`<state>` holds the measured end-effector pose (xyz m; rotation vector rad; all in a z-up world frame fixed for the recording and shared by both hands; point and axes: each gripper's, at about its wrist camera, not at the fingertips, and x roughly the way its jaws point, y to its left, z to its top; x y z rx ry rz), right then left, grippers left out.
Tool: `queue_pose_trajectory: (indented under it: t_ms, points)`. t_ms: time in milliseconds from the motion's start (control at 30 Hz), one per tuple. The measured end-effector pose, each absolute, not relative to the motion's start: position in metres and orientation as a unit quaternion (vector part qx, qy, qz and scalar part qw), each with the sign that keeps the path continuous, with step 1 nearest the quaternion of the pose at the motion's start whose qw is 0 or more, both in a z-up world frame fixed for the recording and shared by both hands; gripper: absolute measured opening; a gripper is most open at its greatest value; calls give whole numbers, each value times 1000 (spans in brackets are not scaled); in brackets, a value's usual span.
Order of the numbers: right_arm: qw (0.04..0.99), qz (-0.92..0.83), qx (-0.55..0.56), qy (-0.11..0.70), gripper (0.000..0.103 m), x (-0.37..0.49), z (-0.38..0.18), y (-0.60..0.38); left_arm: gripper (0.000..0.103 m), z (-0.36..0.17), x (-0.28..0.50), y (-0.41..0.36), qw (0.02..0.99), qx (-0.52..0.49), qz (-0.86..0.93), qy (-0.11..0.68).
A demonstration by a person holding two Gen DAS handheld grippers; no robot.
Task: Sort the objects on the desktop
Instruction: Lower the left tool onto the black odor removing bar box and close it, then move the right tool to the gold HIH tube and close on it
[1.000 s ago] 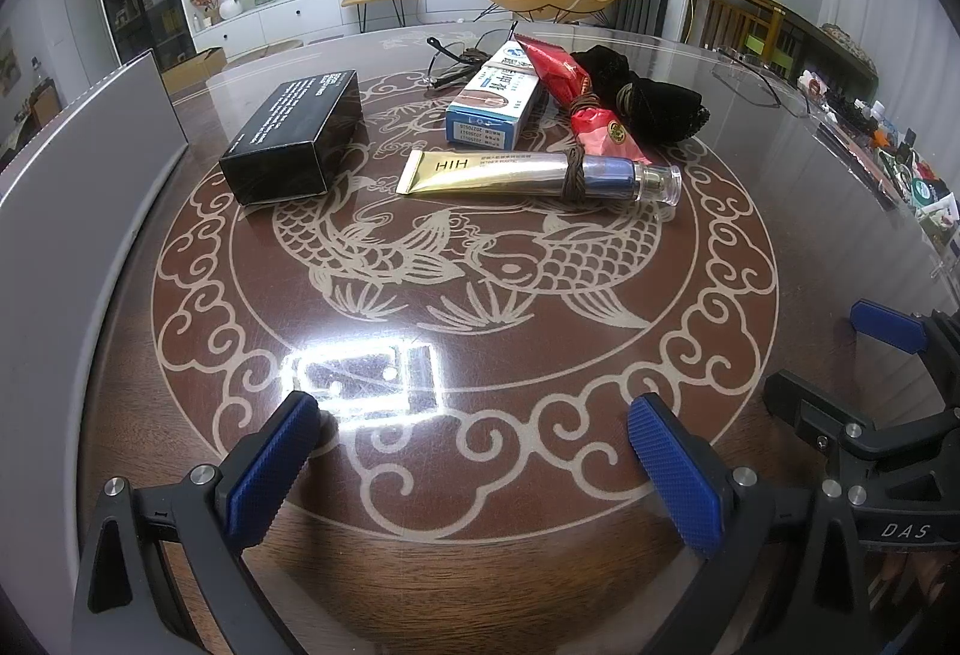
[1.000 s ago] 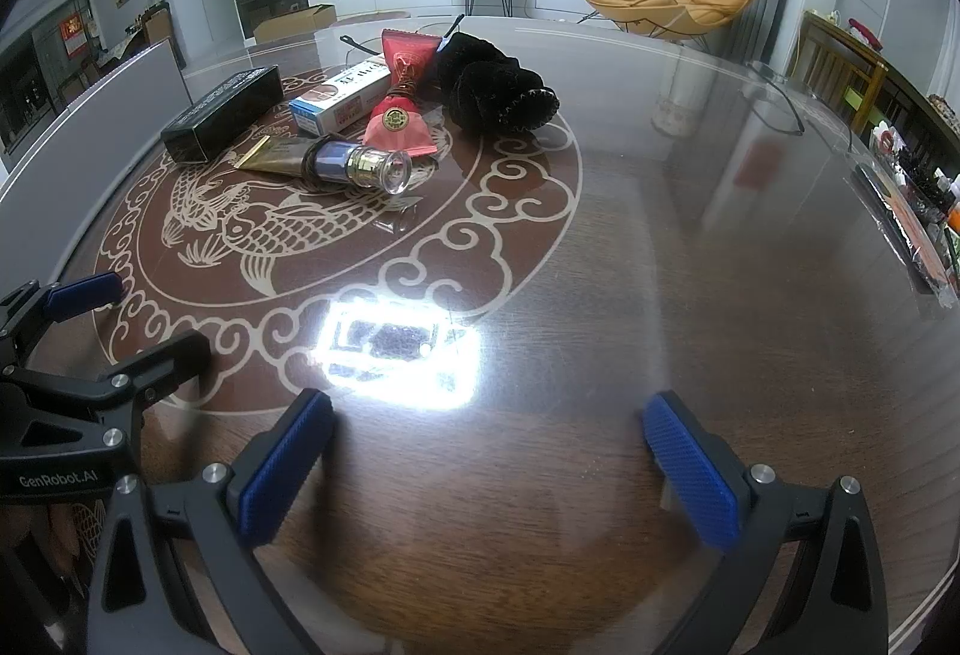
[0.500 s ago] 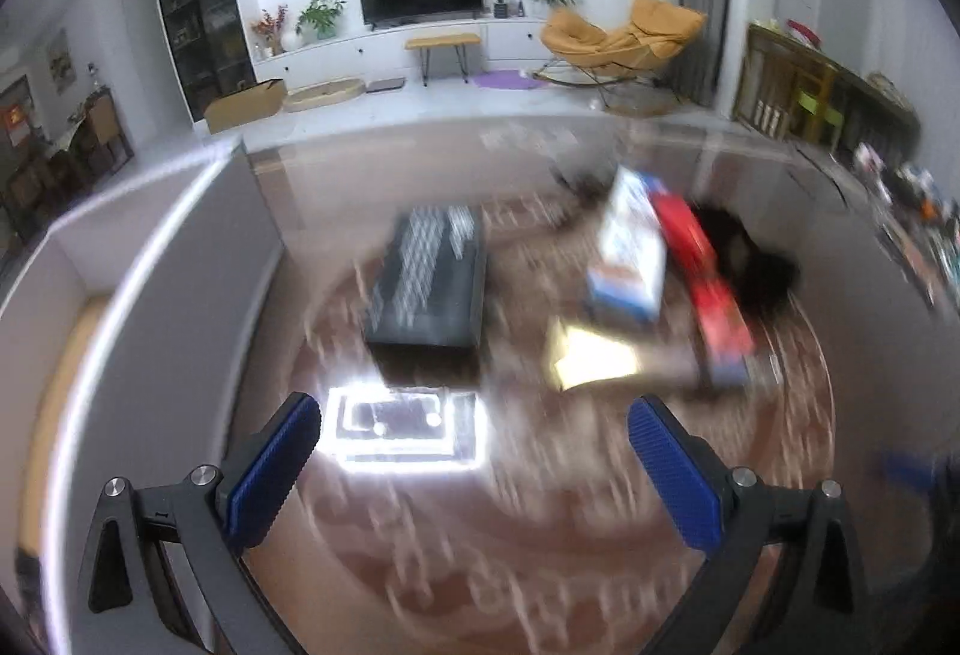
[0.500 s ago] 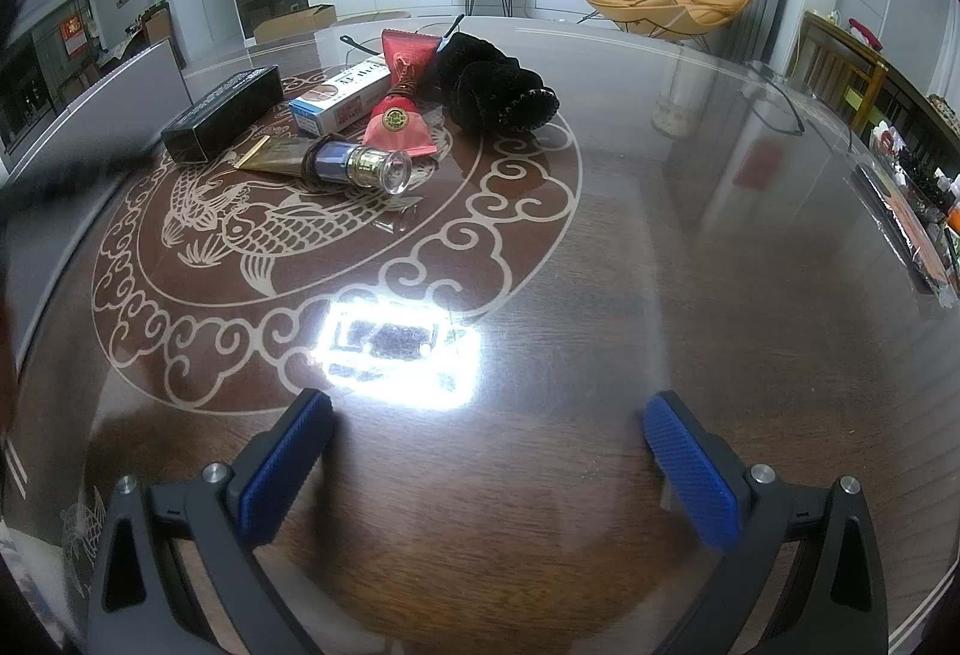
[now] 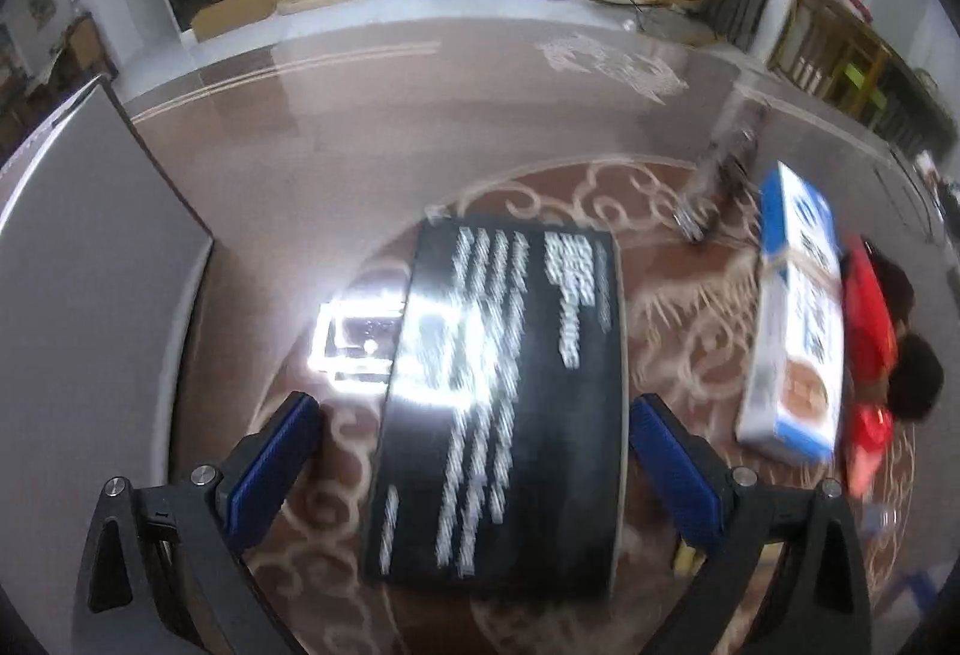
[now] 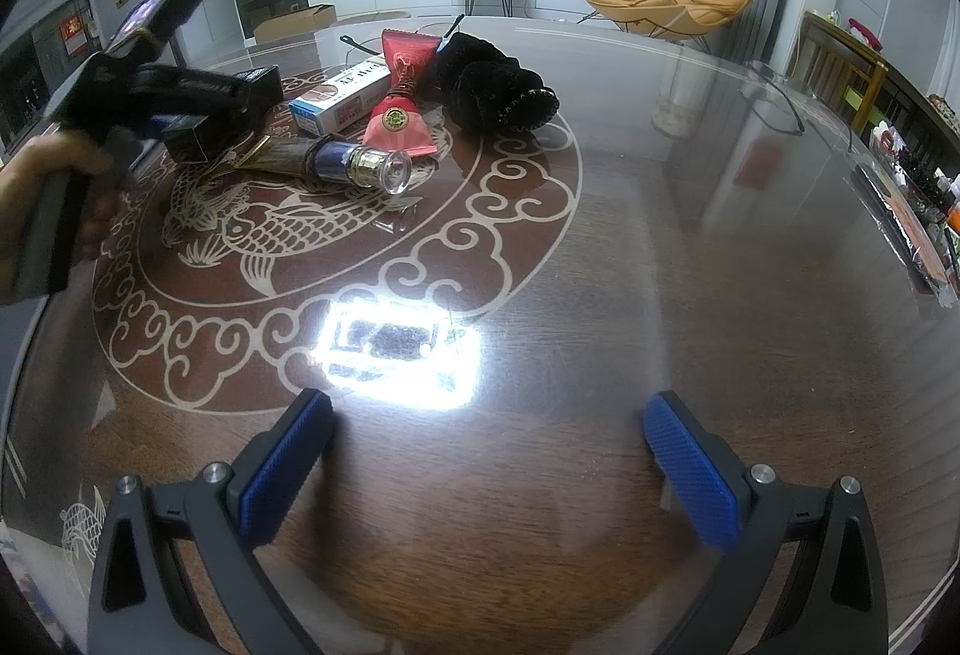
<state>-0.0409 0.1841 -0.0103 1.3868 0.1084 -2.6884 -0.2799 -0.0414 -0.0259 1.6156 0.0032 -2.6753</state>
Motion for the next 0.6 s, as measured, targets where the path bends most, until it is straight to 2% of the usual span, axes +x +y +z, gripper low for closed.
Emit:
queue_pose_trajectory:
  t_ms: [233, 267, 300, 367, 600]
  points:
    - [57, -887, 457, 36, 103, -41, -11, 184, 103, -29, -282, -40, 23, 504, -863, 13]
    - [57, -887, 457, 36, 103, -41, -11, 184, 98, -29, -280, -40, 26, 501, -865, 10]
    - [57, -887, 457, 36, 103, -41, -10, 184, 78, -27, -276, -41, 30, 492, -870, 13]
    - [57, -887, 457, 36, 103, -41, -10, 184, 58, -21, -267, -43, 39, 480, -876, 17]
    - [57, -887, 457, 36, 103, -41, -10, 184, 58, -25, -219, -42, 43, 473, -880, 20]
